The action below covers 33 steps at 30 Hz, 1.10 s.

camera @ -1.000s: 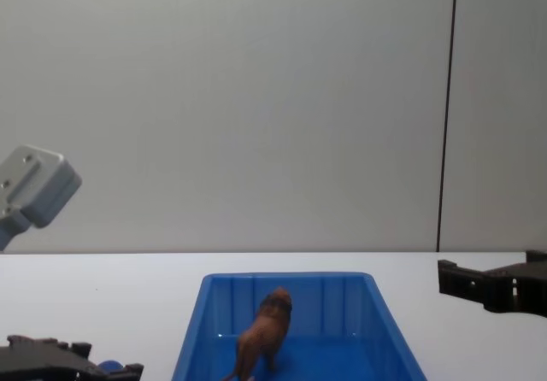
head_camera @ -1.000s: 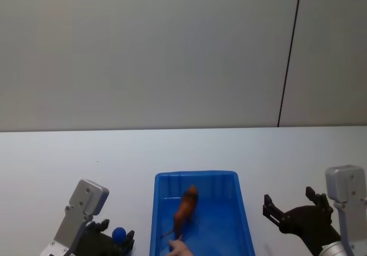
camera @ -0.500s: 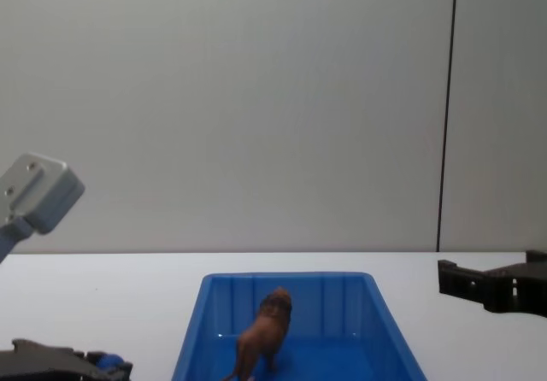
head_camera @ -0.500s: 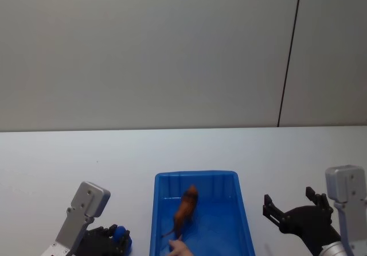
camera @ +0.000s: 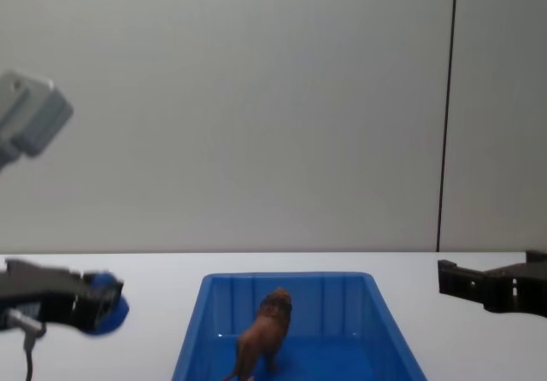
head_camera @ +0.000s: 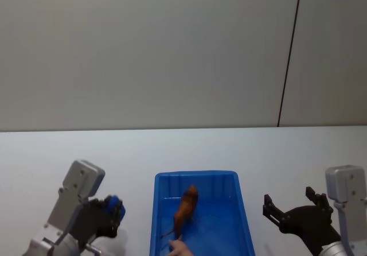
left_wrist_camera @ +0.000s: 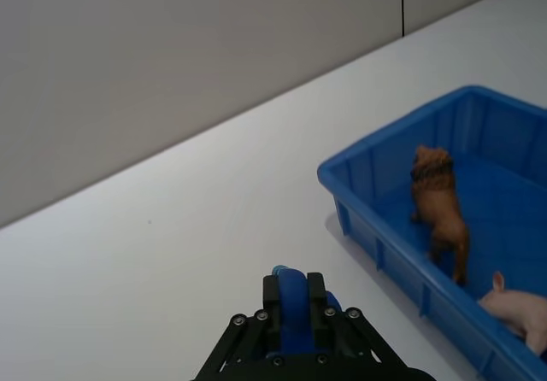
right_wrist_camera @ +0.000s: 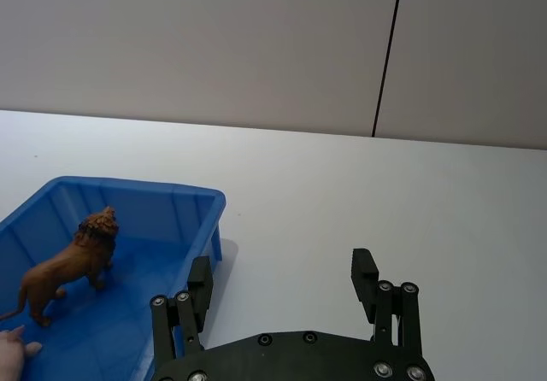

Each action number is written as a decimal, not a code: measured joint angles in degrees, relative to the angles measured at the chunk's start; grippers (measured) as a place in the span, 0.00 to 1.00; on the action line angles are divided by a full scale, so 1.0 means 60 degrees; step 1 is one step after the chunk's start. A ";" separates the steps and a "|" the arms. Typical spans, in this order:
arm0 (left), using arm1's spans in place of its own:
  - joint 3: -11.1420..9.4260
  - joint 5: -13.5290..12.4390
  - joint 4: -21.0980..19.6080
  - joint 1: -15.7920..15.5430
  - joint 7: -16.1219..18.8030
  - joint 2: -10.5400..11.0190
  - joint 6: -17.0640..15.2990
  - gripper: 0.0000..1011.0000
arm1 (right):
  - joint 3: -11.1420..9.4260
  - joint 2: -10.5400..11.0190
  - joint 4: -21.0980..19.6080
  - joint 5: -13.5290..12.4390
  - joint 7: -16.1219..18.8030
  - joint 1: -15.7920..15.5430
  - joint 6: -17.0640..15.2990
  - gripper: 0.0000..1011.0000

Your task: Pick up the two dolls from the table and place them into the box.

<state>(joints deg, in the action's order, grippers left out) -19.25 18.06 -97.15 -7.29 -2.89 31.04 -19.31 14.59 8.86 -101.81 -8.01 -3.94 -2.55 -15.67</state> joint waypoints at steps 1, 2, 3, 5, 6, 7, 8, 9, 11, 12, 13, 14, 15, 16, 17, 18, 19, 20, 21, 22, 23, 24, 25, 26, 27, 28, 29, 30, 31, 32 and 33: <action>0.0018 -0.0019 -0.0061 -0.0016 -0.0003 0.0010 0.0037 0.18 | 0.0000 0.0000 0.0000 0.0000 0.0000 0.0000 0.0000 0.99; 0.0032 -0.0044 -0.0106 -0.0029 -0.0015 0.0017 0.0085 0.17 | 0.0000 -0.0001 0.0000 0.0000 0.0000 0.0000 0.0000 0.99; 0.0043 -0.0058 -0.0146 -0.0042 -0.0026 0.0022 0.0111 0.17 | 0.0000 0.0000 0.0000 0.0000 0.0000 0.0000 0.0000 0.99; 0.0080 -0.0103 -0.0269 -0.0087 -0.0117 0.0035 0.0242 0.15 | 0.0000 0.0000 0.0001 0.0000 0.0000 0.0000 0.0000 0.99; 0.0095 -0.0127 -0.0323 -0.0118 -0.0194 0.0037 0.0328 0.14 | 0.0000 0.0000 0.0000 0.0000 0.0000 0.0000 0.0000 0.99; 0.0095 -0.0127 -0.0323 -0.0118 -0.0194 0.0037 0.0328 0.14 | 0.0000 0.0000 0.0000 0.0000 0.0000 0.0000 0.0000 0.99; 0.0114 -0.0141 -0.0394 -0.0152 -0.0283 0.0038 0.0415 0.14 | 0.0000 -0.0001 0.0000 0.0000 0.0000 0.0000 0.0000 0.99; 0.0120 -0.0146 -0.0416 -0.0169 -0.0350 0.0037 0.0472 0.13 | 0.0000 0.0000 0.0000 0.0000 0.0001 0.0000 0.0000 0.99; 0.0137 -0.0150 -0.0490 -0.0229 -0.0516 0.0022 0.0602 0.12 | 0.0000 -0.0001 0.0000 0.0000 0.0000 0.0000 0.0000 0.99; 0.0141 -0.0150 -0.0509 -0.0248 -0.0592 0.0015 0.0657 0.11 | 0.0000 0.0000 0.0000 0.0000 0.0000 0.0000 0.0000 0.99; 0.0147 -0.0150 -0.0545 -0.0292 -0.0728 -0.0006 0.0749 0.11 | 0.0000 0.0000 0.0000 0.0000 0.0000 0.0000 0.0000 0.99; 0.0148 -0.0150 -0.0552 -0.0305 -0.0794 -0.0013 0.0790 0.10 | 0.0000 -0.0001 0.0000 0.0000 0.0000 0.0000 0.0000 0.99; 0.0148 -0.0144 -0.0578 -0.0352 -0.0929 -0.0044 0.0879 0.10 | 0.0000 -0.0001 0.0000 0.0000 0.0000 0.0000 0.0000 0.99; 0.0148 -0.0144 -0.0578 -0.0352 -0.0929 -0.0044 0.0879 0.09 | 0.0000 -0.0001 0.0000 0.0000 0.0000 0.0000 0.0000 0.99; 0.0148 -0.0137 -0.0591 -0.0394 -0.1065 -0.0071 0.0960 0.09 | 0.0000 -0.0001 0.0000 0.0000 0.0000 0.0000 0.0000 0.99; 0.0148 -0.0128 -0.0598 -0.0416 -0.1163 -0.0088 0.1014 0.08 | 0.0000 0.0000 0.0000 0.0000 0.0000 0.0000 0.0000 0.99; 0.0145 -0.0105 -0.0608 -0.0468 -0.1316 -0.0126 0.1099 0.08 | 0.0000 -0.0001 0.0000 0.0000 0.0001 0.0000 0.0000 0.99; 0.0140 -0.0091 -0.0609 -0.0493 -0.1388 -0.0146 0.1138 0.10 | 0.0000 -0.0001 0.0000 0.0000 0.0000 0.0000 0.0000 0.99; 0.0134 -0.0073 -0.0609 -0.0514 -0.1497 -0.0165 0.1190 0.12 | 0.0000 -0.0001 0.0000 0.0000 0.0000 0.0001 0.0000 0.99; 0.0117 -0.0040 -0.0609 -0.0563 -0.1654 -0.0212 0.1271 0.14 | 0.0000 0.0000 0.0000 0.0000 0.0001 0.0000 0.0000 0.99; 0.0117 -0.0040 -0.0609 -0.0563 -0.1654 -0.0212 0.1271 0.16 | 0.0000 0.0000 0.0001 0.0000 0.0001 0.0000 0.0000 0.99; 0.0099 0.0001 -0.0606 -0.0617 -0.1813 -0.0269 0.1345 0.22 | 0.0000 0.0000 0.0000 0.0000 0.0000 0.0000 0.0000 0.99; 0.0088 0.0024 -0.0600 -0.0641 -0.1919 -0.0293 0.1394 0.23 | 0.0000 -0.0001 0.0000 0.0000 0.0000 0.0000 0.0000 0.99; 0.0077 0.0046 -0.0588 -0.0662 -0.2004 -0.0318 0.1432 0.26 | 0.0000 0.0000 0.0000 0.0000 0.0001 0.0000 0.0000 0.99; 0.0050 0.0088 -0.0557 -0.0716 -0.2169 -0.0382 0.1507 0.32 | 0.0000 -0.0001 0.0001 0.0000 0.0000 0.0000 0.0000 0.99; 0.0037 0.0121 -0.0540 -0.0742 -0.2256 -0.0411 0.1557 0.34 | 0.0000 0.0000 0.0000 0.0000 0.0000 0.0000 0.0000 0.99; 0.0025 0.0148 -0.0524 -0.0767 -0.2367 -0.0439 0.1596 0.36 | 0.0000 -0.0001 0.0000 0.0000 0.0001 0.0000 0.0000 0.99; -0.0007 0.0198 -0.0478 -0.0825 -0.2537 -0.0514 0.1670 0.40 | 0.0000 -0.0001 0.0001 0.0000 0.0000 0.0000 0.0000 0.99; -0.0021 0.0225 -0.0457 -0.0851 -0.2622 -0.0548 0.1704 0.43 | 0.0000 0.0000 0.0000 0.0000 0.0000 0.0000 0.0000 0.99; -0.0052 0.0290 -0.0413 -0.0901 -0.2816 -0.0616 0.1784 0.46 | 0.0000 -0.0001 0.0000 0.0000 0.0000 0.0000 0.0000 0.99; -0.0068 0.0315 -0.0390 -0.0926 -0.2900 -0.0650 0.1819 0.49 | 0.0000 0.0000 0.0000 0.0000 0.0000 0.0001 0.0000 0.99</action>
<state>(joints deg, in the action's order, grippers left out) -19.66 19.95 -99.49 -12.84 -20.29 27.14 -8.40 14.59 8.85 -101.80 -8.01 -3.94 -2.54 -15.67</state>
